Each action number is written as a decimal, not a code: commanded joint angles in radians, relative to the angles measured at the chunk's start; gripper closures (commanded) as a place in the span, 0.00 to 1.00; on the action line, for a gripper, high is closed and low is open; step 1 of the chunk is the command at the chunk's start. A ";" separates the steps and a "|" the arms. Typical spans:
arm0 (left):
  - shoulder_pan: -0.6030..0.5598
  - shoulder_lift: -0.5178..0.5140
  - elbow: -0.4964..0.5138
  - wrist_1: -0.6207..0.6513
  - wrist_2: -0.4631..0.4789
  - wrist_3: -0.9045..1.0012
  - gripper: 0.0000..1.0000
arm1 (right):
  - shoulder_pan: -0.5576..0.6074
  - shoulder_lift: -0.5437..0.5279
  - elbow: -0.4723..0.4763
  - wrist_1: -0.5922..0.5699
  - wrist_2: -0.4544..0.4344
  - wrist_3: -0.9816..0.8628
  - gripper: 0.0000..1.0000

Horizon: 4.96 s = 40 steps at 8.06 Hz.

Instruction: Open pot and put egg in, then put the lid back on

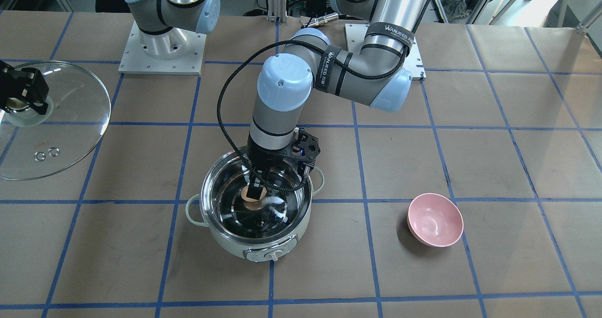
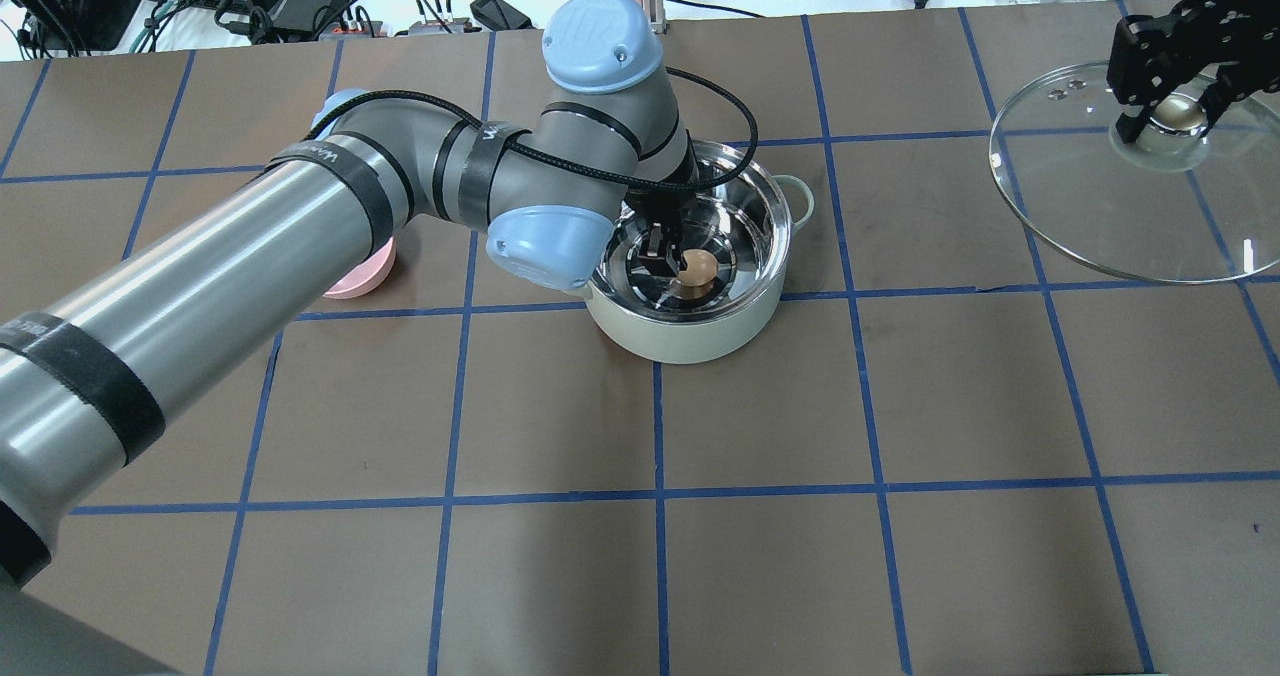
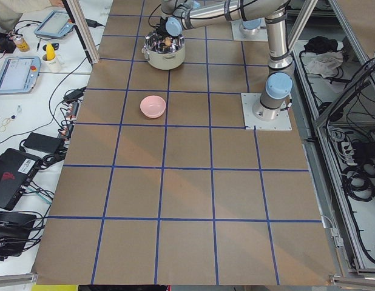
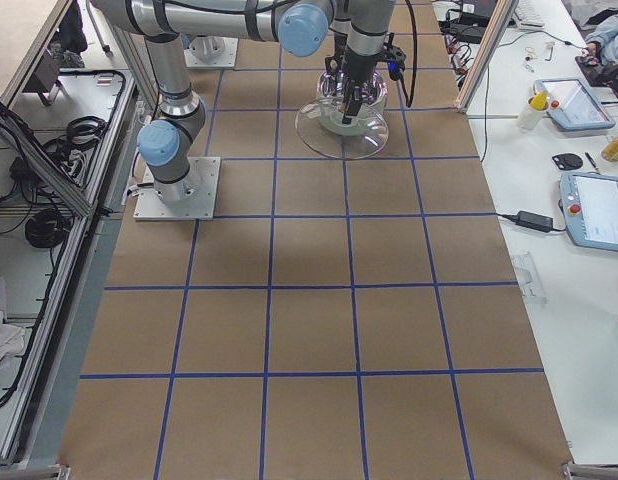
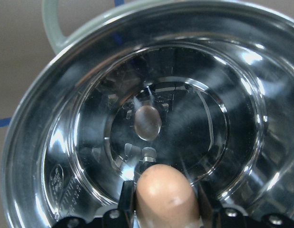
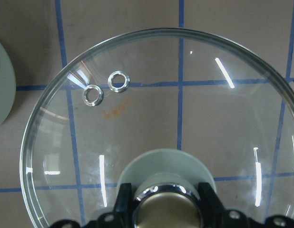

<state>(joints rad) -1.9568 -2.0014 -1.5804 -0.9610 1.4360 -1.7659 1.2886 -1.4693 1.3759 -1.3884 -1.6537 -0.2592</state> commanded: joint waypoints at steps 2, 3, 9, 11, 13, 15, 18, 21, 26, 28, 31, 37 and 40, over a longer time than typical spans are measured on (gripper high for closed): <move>0.073 0.052 0.017 -0.016 0.003 0.375 0.00 | 0.000 0.000 0.000 0.000 0.002 0.000 1.00; 0.138 0.081 0.020 -0.063 0.003 0.548 0.00 | 0.003 -0.003 0.000 0.002 0.002 0.006 1.00; 0.338 0.243 0.022 -0.270 0.216 1.210 0.00 | 0.236 0.012 -0.005 -0.076 0.098 0.317 1.00; 0.383 0.323 0.026 -0.365 0.238 1.268 0.00 | 0.322 0.050 -0.006 -0.141 0.129 0.418 1.00; 0.389 0.364 0.025 -0.374 0.242 1.400 0.00 | 0.409 0.105 -0.005 -0.248 0.179 0.458 1.00; 0.382 0.383 0.017 -0.389 0.231 1.402 0.00 | 0.478 0.180 0.003 -0.368 0.206 0.500 1.00; 0.391 0.381 0.019 -0.505 0.236 1.558 0.00 | 0.515 0.257 0.024 -0.416 0.248 0.577 1.00; 0.394 0.388 0.008 -0.516 0.231 1.793 0.00 | 0.523 0.259 0.066 -0.440 0.250 0.609 1.00; 0.440 0.374 0.007 -0.507 0.169 1.941 0.00 | 0.523 0.291 0.068 -0.504 0.284 0.612 1.00; 0.467 0.377 0.005 -0.515 0.169 2.040 0.00 | 0.523 0.293 0.071 -0.501 0.282 0.617 1.00; 0.461 0.386 0.000 -0.518 0.169 1.835 0.00 | 0.523 0.293 0.071 -0.465 0.270 0.655 1.00; 0.426 0.380 0.004 -0.525 0.181 1.703 0.00 | 0.523 0.288 0.078 -0.462 0.238 0.655 0.66; 0.426 0.378 0.016 -0.556 0.185 1.749 0.00 | 0.523 0.291 0.078 -0.488 0.236 0.643 0.37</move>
<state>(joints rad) -1.5299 -1.6233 -1.5761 -1.4886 1.6166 -0.0454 1.8116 -1.1810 1.4537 -1.8584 -1.4153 0.3898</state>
